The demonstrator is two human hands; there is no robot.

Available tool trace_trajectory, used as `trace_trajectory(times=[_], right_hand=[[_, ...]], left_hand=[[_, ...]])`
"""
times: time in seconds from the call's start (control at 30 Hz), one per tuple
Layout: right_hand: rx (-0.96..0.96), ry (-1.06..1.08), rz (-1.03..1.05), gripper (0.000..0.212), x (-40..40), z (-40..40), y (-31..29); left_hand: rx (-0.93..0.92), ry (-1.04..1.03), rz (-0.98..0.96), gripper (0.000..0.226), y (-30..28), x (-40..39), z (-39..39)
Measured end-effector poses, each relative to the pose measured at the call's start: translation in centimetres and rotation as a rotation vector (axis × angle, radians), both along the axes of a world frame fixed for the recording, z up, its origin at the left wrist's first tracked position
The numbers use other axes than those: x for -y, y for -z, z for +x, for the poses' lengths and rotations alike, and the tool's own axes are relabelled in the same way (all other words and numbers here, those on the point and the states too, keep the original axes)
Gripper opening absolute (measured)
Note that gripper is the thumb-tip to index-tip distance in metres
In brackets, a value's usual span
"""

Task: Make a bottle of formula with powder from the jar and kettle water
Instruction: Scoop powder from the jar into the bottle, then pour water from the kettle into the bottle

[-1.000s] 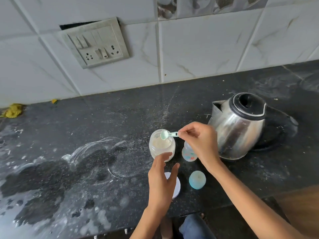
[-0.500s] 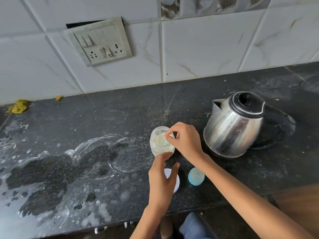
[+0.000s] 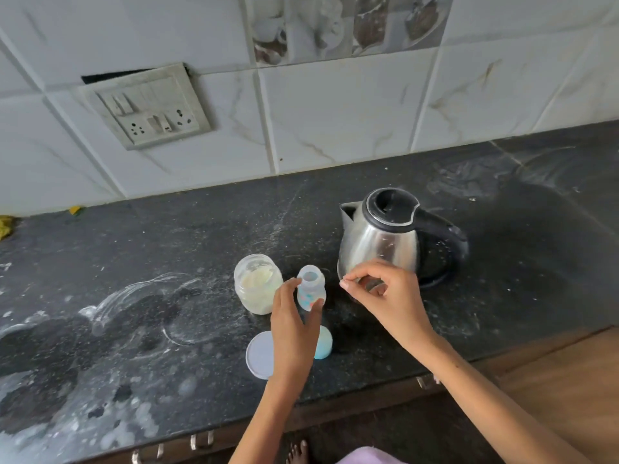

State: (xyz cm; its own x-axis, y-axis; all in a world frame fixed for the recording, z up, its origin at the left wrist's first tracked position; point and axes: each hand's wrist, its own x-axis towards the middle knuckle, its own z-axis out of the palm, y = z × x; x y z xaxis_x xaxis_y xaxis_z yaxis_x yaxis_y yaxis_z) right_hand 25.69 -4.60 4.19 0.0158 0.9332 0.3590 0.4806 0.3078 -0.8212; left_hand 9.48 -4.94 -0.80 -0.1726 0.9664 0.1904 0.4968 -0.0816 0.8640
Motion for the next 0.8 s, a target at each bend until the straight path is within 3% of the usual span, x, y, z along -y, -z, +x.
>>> trace_trajectory(times=[0.2,0.43,0.63,0.8], right_hand=[[0.029,0.04,0.132,0.005,0.9,6.2,-0.3],[0.236,0.249,0.439,0.009,-0.5,11.2,-0.9],[0.212,0.197,0.286,0.041,-3.6,12.9,-0.8],[0.13,0.082,0.11,0.046,-5.1,13.7,-1.1]], left_hand=[[0.01,-0.137,-0.027,0.06,0.3,-1.4,3.0],[-0.004,-0.225,-0.071,0.074,1.5,-3.0,4.8],[0.041,-0.233,-0.077,0.068,1.6,-4.3,4.2],[0.066,-0.182,-0.105,0.056,1.8,-5.3,3.7]])
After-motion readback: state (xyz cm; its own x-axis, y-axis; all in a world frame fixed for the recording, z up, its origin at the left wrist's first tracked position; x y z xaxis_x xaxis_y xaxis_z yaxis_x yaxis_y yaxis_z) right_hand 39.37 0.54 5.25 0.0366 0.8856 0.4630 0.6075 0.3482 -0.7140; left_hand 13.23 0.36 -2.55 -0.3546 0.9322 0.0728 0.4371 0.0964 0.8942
